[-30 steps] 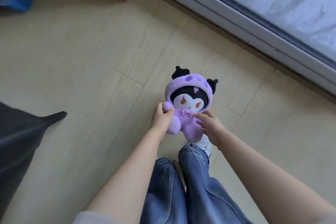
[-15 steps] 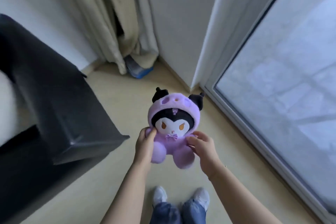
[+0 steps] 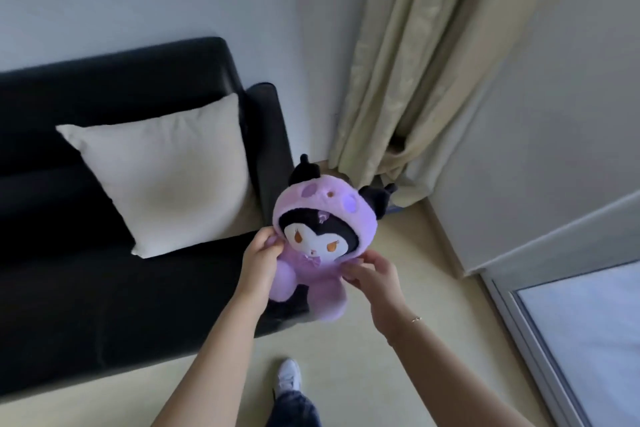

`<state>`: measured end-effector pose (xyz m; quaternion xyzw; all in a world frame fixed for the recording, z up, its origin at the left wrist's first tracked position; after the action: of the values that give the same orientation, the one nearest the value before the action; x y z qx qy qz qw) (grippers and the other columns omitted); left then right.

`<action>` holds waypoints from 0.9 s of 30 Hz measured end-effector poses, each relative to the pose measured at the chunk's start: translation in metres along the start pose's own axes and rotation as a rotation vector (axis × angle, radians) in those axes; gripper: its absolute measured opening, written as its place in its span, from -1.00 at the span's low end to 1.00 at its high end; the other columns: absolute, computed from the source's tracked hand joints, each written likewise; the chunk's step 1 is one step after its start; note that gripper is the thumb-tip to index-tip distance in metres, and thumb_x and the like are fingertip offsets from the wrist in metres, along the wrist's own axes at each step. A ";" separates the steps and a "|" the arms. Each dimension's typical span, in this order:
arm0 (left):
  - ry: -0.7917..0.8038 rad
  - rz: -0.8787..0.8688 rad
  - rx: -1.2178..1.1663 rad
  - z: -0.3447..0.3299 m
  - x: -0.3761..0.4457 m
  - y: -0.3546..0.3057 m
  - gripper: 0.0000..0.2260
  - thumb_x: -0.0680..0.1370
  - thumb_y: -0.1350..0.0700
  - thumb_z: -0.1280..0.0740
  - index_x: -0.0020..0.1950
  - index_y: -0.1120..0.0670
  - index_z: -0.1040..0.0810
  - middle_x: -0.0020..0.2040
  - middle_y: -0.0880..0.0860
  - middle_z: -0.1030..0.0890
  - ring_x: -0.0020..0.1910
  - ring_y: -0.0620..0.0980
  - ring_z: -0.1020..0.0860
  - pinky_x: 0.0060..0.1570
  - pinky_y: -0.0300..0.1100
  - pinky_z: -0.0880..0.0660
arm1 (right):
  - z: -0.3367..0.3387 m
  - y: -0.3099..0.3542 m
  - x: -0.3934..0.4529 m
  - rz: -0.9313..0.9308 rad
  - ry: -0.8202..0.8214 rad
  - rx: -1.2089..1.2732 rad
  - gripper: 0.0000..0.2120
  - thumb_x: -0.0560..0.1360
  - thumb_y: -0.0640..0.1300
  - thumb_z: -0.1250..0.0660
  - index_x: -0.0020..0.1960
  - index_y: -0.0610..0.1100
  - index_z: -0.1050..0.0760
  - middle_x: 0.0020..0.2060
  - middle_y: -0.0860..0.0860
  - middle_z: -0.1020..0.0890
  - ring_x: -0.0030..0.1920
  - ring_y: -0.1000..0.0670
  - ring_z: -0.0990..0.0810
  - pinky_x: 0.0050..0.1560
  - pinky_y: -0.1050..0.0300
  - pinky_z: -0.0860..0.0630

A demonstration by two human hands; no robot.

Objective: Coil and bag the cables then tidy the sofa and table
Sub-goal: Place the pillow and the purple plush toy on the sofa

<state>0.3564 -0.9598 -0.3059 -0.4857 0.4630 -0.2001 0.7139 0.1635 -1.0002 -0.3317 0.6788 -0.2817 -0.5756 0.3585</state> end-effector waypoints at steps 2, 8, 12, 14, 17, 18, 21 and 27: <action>-0.025 0.022 0.013 0.047 0.026 0.007 -0.84 0.58 0.37 -0.18 0.04 0.23 -0.53 -0.12 0.09 -0.60 -0.15 -0.03 -0.54 -0.19 -0.26 -0.44 | -0.048 -0.010 0.015 -0.033 0.016 -0.038 -0.88 0.38 -0.41 -0.36 -0.09 -0.35 -0.55 -0.28 -0.09 -0.58 -0.22 -0.02 -0.56 -0.11 0.11 -0.55; -0.136 0.108 0.014 0.163 0.111 0.051 -0.78 0.55 0.41 -0.15 -0.03 0.17 -0.53 -0.14 0.09 -0.59 -0.13 0.01 -0.53 -0.07 -0.14 -0.47 | -0.181 -0.048 0.062 -0.155 0.111 -0.088 -0.88 0.34 -0.29 -0.37 -0.14 -0.30 -0.57 -0.25 -0.15 -0.58 -0.17 -0.06 -0.53 -0.04 0.03 -0.52; -0.170 0.164 -0.009 0.193 0.166 0.095 -0.79 0.57 0.40 -0.16 0.02 0.17 -0.53 -0.08 0.08 -0.59 -0.11 -0.02 -0.55 -0.14 -0.23 -0.49 | -0.233 -0.089 0.102 -0.245 0.147 -0.128 -0.76 0.48 -0.36 -0.18 -0.14 -0.15 -0.59 -0.15 -0.15 -0.63 -0.08 -0.06 -0.58 0.11 -0.03 -0.54; -0.170 0.187 -0.012 0.193 0.190 0.121 -0.77 0.57 0.40 -0.15 0.07 0.17 -0.53 -0.05 0.06 -0.60 -0.07 -0.02 -0.56 -0.14 -0.27 -0.49 | -0.245 -0.116 0.122 -0.326 0.120 -0.124 -0.77 0.51 -0.36 -0.15 -0.07 -0.13 -0.54 -0.13 -0.10 -0.60 -0.03 -0.09 -0.55 0.15 -0.04 -0.51; -0.129 0.237 -0.053 0.176 0.211 0.154 -0.82 0.60 0.34 -0.17 0.11 0.16 -0.51 -0.06 0.05 -0.59 -0.05 0.01 -0.57 -0.21 -0.31 -0.53 | -0.250 -0.145 0.141 -0.396 0.036 -0.091 -0.76 0.54 -0.31 -0.21 0.17 -0.13 -0.44 -0.06 -0.07 -0.56 -0.03 -0.05 -0.52 0.20 -0.04 -0.48; -0.122 0.271 -0.096 0.169 0.216 0.162 -0.83 0.62 0.29 -0.18 0.13 0.15 -0.50 -0.06 0.04 -0.59 -0.07 -0.01 -0.57 -0.27 -0.35 -0.53 | -0.251 -0.149 0.148 -0.402 0.022 -0.083 -0.76 0.54 -0.28 -0.23 0.19 -0.11 -0.44 -0.05 -0.07 -0.56 -0.03 -0.04 -0.51 0.16 0.00 -0.47; -0.088 0.338 -0.122 0.153 0.230 0.186 -0.82 0.63 0.21 -0.17 0.10 0.08 -0.55 -0.01 0.06 -0.64 0.00 0.03 -0.59 -0.16 -0.25 -0.53 | -0.252 -0.159 0.162 -0.440 0.021 -0.082 -0.82 0.58 -0.18 -0.18 0.14 -0.05 -0.47 -0.02 -0.05 -0.56 0.03 -0.04 -0.50 0.11 0.08 -0.44; -0.058 0.298 -0.027 0.152 0.239 0.196 -0.70 0.59 0.21 -0.24 0.32 0.03 -0.46 0.14 0.04 -0.61 0.08 -0.03 -0.57 -0.07 -0.21 -0.48 | -0.244 -0.169 0.165 -0.410 0.018 -0.163 -0.68 0.57 -0.06 -0.17 0.31 -0.03 -0.42 0.15 -0.01 -0.59 0.19 -0.04 -0.53 0.32 -0.03 -0.42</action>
<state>0.5716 -0.9700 -0.5747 -0.4266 0.5119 -0.0717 0.7421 0.4279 -0.9932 -0.5450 0.6956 -0.0872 -0.6514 0.2903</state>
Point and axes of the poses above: each hand's wrist, its own x-axis towards the middle knuckle, its own z-axis out of the back of the hand, y = z × x, the point moved 4 cm from there along x, towards the middle knuckle
